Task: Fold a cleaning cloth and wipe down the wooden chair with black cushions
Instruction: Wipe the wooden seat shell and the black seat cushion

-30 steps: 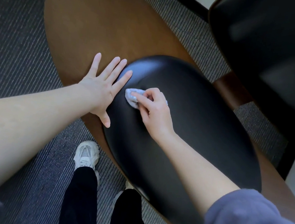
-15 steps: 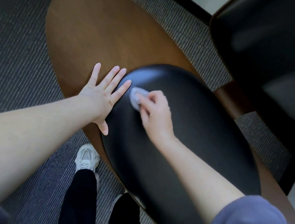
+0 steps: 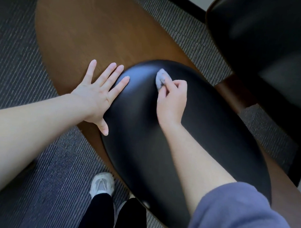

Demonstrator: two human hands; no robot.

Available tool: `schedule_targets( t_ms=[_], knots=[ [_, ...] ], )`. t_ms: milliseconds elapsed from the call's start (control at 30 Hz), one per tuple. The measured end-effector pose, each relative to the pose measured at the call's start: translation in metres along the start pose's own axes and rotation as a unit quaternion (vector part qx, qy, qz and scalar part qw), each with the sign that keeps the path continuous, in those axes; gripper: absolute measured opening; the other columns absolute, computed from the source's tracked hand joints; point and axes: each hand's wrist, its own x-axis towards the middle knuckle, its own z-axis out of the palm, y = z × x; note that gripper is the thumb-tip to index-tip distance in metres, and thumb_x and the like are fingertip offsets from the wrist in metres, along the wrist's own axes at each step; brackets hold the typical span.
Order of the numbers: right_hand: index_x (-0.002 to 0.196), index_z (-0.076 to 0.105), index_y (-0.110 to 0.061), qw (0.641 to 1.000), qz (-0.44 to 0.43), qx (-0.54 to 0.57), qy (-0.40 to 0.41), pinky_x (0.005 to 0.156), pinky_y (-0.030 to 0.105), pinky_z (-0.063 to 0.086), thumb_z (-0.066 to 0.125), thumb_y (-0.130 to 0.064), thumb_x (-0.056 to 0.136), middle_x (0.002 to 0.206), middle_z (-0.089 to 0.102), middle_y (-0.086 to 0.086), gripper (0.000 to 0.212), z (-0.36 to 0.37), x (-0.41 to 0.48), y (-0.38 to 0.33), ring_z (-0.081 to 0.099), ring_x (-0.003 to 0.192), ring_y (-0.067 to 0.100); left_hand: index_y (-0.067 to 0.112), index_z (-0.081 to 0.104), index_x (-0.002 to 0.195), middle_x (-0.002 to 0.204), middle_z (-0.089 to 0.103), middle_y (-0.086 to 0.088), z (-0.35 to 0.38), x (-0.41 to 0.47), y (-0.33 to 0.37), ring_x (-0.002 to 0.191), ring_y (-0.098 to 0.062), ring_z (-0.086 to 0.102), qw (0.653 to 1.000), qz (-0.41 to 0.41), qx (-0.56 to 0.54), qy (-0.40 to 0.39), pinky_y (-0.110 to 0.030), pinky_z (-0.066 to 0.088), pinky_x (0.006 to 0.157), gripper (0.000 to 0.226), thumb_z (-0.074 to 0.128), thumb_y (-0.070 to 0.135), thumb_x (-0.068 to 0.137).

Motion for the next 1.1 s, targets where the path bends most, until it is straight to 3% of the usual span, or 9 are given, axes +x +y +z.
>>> schedule_targets(
  t_ms=[200,267,367,400,500,600,767,1000,1100],
  knots=[
    [0.104,0.073,-0.017,0.975,-0.200,-0.003,-0.094,0.070,0.025,0.041,0.061,-0.006,0.088,0.093,0.049,0.000,0.023,0.003,-0.056,-0.011,0.049,0.083,0.018,0.007,-0.052,0.125,0.147,-0.045,-0.020,0.004,-0.001,0.002,0.138,-0.034,-0.040,0.999,-0.001,0.016,0.028,-0.066,-0.018,0.107,0.155,0.053,0.094,0.053],
    [0.101,0.072,-0.020,0.991,-0.124,-0.006,-0.045,0.073,0.029,0.044,0.057,-0.007,0.087,0.094,0.047,-0.002,0.024,0.000,-0.045,0.000,0.050,0.084,0.018,0.008,-0.051,0.127,0.150,-0.042,-0.019,0.003,-0.003,0.003,0.141,-0.033,-0.037,0.999,-0.003,0.018,0.035,-0.066,-0.016,0.108,0.156,0.056,0.093,0.052],
    [0.104,0.070,-0.022,0.992,0.112,0.032,0.044,0.080,0.031,0.045,0.051,-0.008,0.092,0.095,0.041,-0.006,0.026,-0.003,-0.018,0.004,0.047,0.082,0.011,0.009,-0.050,0.127,0.151,-0.040,-0.018,0.003,-0.004,0.006,0.142,-0.032,-0.035,0.999,-0.012,0.020,0.032,-0.066,-0.016,0.108,0.158,0.060,0.091,0.050],
    [0.107,0.069,-0.021,0.992,0.113,0.036,0.043,0.081,0.030,0.046,0.051,-0.009,0.094,0.095,0.041,-0.007,0.025,0.000,-0.015,-0.001,0.047,0.083,0.010,0.009,-0.050,0.127,0.151,-0.041,-0.018,0.002,-0.003,0.006,0.141,-0.033,-0.036,0.999,-0.013,0.020,0.026,-0.067,-0.016,0.108,0.158,0.060,0.091,0.050],
    [0.110,0.068,-0.019,0.998,-0.045,0.043,-0.019,0.078,0.028,0.047,0.056,-0.012,0.094,0.096,0.047,-0.006,0.022,0.010,-0.025,-0.018,0.051,0.086,0.011,0.008,-0.053,0.123,0.148,-0.045,-0.019,-0.002,-0.001,0.007,0.139,-0.034,-0.039,1.000,-0.022,0.021,0.006,-0.067,-0.017,0.107,0.157,0.061,0.090,0.052],
    [0.115,0.069,-0.024,0.993,-0.107,0.031,-0.028,0.078,0.039,0.050,0.058,-0.013,0.092,0.099,0.051,-0.002,0.027,0.012,-0.019,-0.005,0.053,0.090,0.017,0.008,-0.054,0.121,0.146,-0.047,-0.019,-0.005,0.000,0.011,0.138,-0.034,-0.040,0.999,-0.035,0.025,-0.018,-0.068,-0.016,0.107,0.159,0.063,0.089,0.051],
    [0.116,0.067,-0.022,1.000,-0.018,-0.016,0.007,0.084,0.042,0.050,0.053,-0.017,0.095,0.098,0.045,-0.007,0.026,-0.001,0.029,0.027,0.052,0.091,0.015,0.007,-0.057,0.113,0.142,-0.051,-0.021,-0.014,0.003,0.018,0.136,-0.037,-0.042,0.995,-0.070,0.030,-0.068,-0.069,-0.016,0.106,0.163,0.068,0.088,0.048],
    [0.115,0.068,-0.026,0.985,0.142,-0.087,0.032,0.076,0.028,0.037,0.050,-0.020,0.096,0.101,0.038,-0.006,0.027,-0.034,0.067,0.083,0.055,0.098,0.022,0.005,-0.059,0.110,0.136,-0.055,-0.024,-0.019,-0.001,0.017,0.134,-0.039,-0.044,0.993,-0.071,0.024,-0.088,-0.070,-0.016,0.105,0.159,0.065,0.087,0.053],
    [0.121,0.066,-0.026,0.967,0.232,-0.095,0.037,0.085,0.031,0.039,0.049,-0.023,0.098,0.108,0.043,-0.001,0.030,-0.050,0.077,0.103,0.055,0.107,0.024,0.006,-0.059,0.111,0.123,-0.061,-0.023,-0.019,-0.001,0.015,0.132,-0.040,-0.046,0.994,-0.062,0.018,-0.089,-0.070,-0.019,0.103,0.160,0.065,0.087,0.053]
  ],
)
